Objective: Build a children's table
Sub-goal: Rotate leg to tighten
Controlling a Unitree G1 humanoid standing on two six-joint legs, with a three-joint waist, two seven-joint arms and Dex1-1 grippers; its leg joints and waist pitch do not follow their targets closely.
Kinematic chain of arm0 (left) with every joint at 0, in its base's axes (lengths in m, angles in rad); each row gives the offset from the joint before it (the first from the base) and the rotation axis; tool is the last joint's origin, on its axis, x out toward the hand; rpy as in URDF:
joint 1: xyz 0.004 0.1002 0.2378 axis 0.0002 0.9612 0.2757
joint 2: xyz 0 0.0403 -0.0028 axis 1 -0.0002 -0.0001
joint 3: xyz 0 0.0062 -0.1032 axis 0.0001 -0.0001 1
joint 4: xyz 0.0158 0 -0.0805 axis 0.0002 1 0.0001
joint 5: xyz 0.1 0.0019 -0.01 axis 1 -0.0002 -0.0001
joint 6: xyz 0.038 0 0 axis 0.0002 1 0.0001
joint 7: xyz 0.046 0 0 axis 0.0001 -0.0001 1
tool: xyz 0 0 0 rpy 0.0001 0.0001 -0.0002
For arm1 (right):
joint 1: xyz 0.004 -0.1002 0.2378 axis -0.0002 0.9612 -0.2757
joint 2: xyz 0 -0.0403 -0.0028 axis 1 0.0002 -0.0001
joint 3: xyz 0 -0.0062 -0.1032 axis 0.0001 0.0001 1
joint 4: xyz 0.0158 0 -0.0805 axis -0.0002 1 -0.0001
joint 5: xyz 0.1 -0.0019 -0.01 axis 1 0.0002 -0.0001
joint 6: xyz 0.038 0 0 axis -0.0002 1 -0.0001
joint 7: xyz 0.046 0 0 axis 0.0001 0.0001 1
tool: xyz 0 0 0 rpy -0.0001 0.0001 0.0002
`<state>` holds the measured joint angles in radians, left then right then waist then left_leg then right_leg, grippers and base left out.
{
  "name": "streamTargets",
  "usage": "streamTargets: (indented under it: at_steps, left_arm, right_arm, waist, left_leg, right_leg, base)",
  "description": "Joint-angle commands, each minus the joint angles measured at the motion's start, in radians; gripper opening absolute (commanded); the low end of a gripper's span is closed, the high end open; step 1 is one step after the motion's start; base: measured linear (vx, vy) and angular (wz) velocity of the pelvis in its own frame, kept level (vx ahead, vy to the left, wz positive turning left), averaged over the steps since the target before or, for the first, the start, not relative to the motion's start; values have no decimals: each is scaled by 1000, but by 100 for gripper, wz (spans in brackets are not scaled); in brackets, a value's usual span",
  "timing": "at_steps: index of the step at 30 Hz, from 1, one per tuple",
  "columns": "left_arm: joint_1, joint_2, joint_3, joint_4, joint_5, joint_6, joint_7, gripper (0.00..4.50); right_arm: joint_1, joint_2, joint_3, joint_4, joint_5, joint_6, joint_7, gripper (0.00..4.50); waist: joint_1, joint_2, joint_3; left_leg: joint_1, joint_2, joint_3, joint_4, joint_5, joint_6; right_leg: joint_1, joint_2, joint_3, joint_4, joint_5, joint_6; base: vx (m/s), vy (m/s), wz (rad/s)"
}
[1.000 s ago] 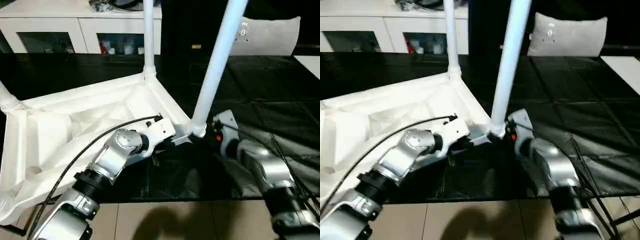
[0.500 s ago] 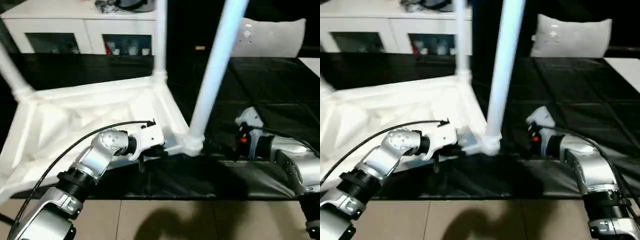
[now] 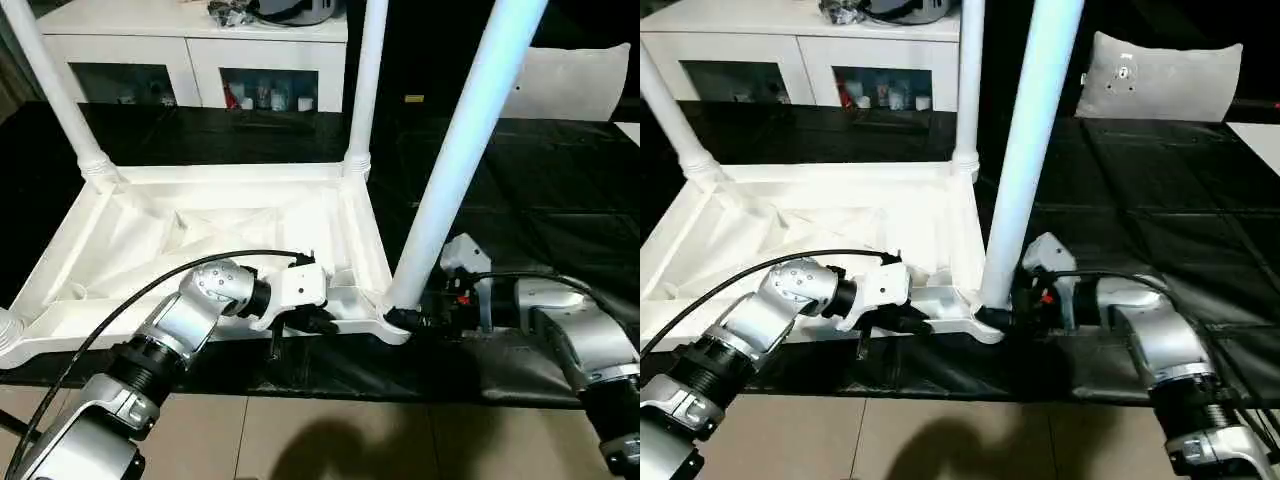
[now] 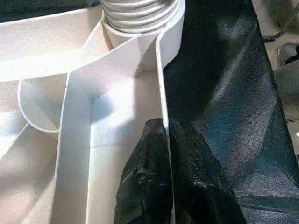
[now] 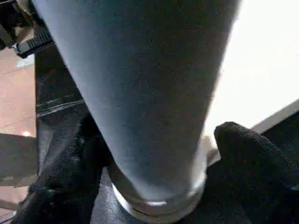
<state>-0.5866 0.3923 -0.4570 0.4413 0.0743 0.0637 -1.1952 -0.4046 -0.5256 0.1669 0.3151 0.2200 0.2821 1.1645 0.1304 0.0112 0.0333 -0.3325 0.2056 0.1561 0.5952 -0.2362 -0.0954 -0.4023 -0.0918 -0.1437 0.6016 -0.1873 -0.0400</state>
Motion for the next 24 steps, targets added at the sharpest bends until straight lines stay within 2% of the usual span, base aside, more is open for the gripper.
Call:
streamTargets:
  at_steps: [1, 5, 8, 11, 14, 15, 17, 18, 21, 22, 23, 24]
  left_arm:
    - [9, 0, -47, 2, 18, -12, -44, 0]
    - [10, 1, -46, 4, 23, -12, -45, 0]
    - [9, 1, -45, 9, 27, -13, -43, 0]
    - [7, 0, -45, 13, 28, -13, -41, 0]
    - [7, -1, -44, 19, 29, -12, -37, 0]
    - [7, -4, -42, 21, 26, -8, -35, 0]
    - [10, -12, -35, 22, 18, 6, -29, 0]
    - [15, -25, -23, 19, 7, 27, -13, 0]
    - [17, -38, -10, 19, 2, 45, 10, 0]
    - [17, -44, -4, 18, -1, 53, 20, 0]
    - [13, -76, 21, 25, -3, 91, 85, 0]
    - [13, -76, 21, 25, -3, 91, 85, 0]
  right_arm:
    - [-19, -1, 5, 10, -12, -13, 5, 353]
    - [-29, 13, 8, 36, -16, -24, 1, 311]
    - [-32, 18, 8, 50, -16, -31, 3, 282]
    - [-28, 19, 10, 51, -12, -31, 6, 271]
    - [-15, 19, 13, 47, -9, -26, 11, 267]
    - [-10, 19, 14, 46, -6, -21, 13, 266]
    - [3, 22, 14, 37, 1, 1, 12, 265]
    - [11, 32, 11, 31, 5, 53, -15, 265]
    - [13, 49, 3, 29, 9, 69, -44, 265]
    - [14, 58, -1, 28, 11, 75, -58, 264]
    - [8, 101, -19, 31, 10, 102, -138, 264]
    - [8, 101, -19, 31, 10, 102, -138, 264]
  waist:
    - [-4, -9, -58]
    - [-2, -10, -59]
    - [-3, -11, -57]
    - [-5, -11, -56]
    - [-4, -7, -58]
    - [-5, -9, -58]
    - [-5, -8, -57]
    - [-5, -9, -57]
    - [-3, -8, -55]
    - [-5, -5, -53]
    - [-5, -7, -52]
    - [-8, -7, -50]
  left_leg:
    - [-14, 33, 2, -62, 9, 91]
    - [-15, 31, 3, -59, 26, 97]
    - [-15, 31, 3, -61, 6, 93]
    - [-15, 31, 3, -62, -12, 83]
    - [-15, 31, 3, -60, -3, 83]
    - [-16, 30, 3, -59, 1, 85]
    - [-16, 30, 3, -60, -2, 86]
    - [-15, 30, 3, -60, -4, 84]
    - [-14, 31, 3, -62, -21, 74]
    - [-13, 31, 4, -63, -41, 67]
    - [-13, 29, 4, -64, -52, 65]
    - [-11, 28, 4, -66, -69, 53]
  right_leg:
    - [70, -72, 72, -53, -98, -189]
    - [71, -70, 72, -49, -71, -192]
    - [71, -71, 71, -54, -109, -185]
    - [70, -70, 72, -58, -142, -172]
    - [69, -69, 72, -55, -123, -174]
    - [70, -69, 72, -54, -112, -176]
    - [70, -68, 72, -54, -113, -177]
    - [71, -68, 72, -55, -119, -177]
    - [69, -70, 72, -59, -150, -171]
    - [68, -70, 72, -64, -175, -164]
    - [67, -70, 71, -67, -196, -158]
    - [66, -69, 71, -73, -234, -146]
  base:
    - [0, 0, 0]
    - [0, 0, 0]
    - [0, 0, 0]
    - [0, 0, 0]
    - [0, 0, 0]
    - [0, 0, 0]
    - [0, 0, 0]
    - [0, 0, 0]
    - [0, 0, 0]
    - [0, 0, 0]
    - [0, 0, 0]
    - [0, 0, 0]
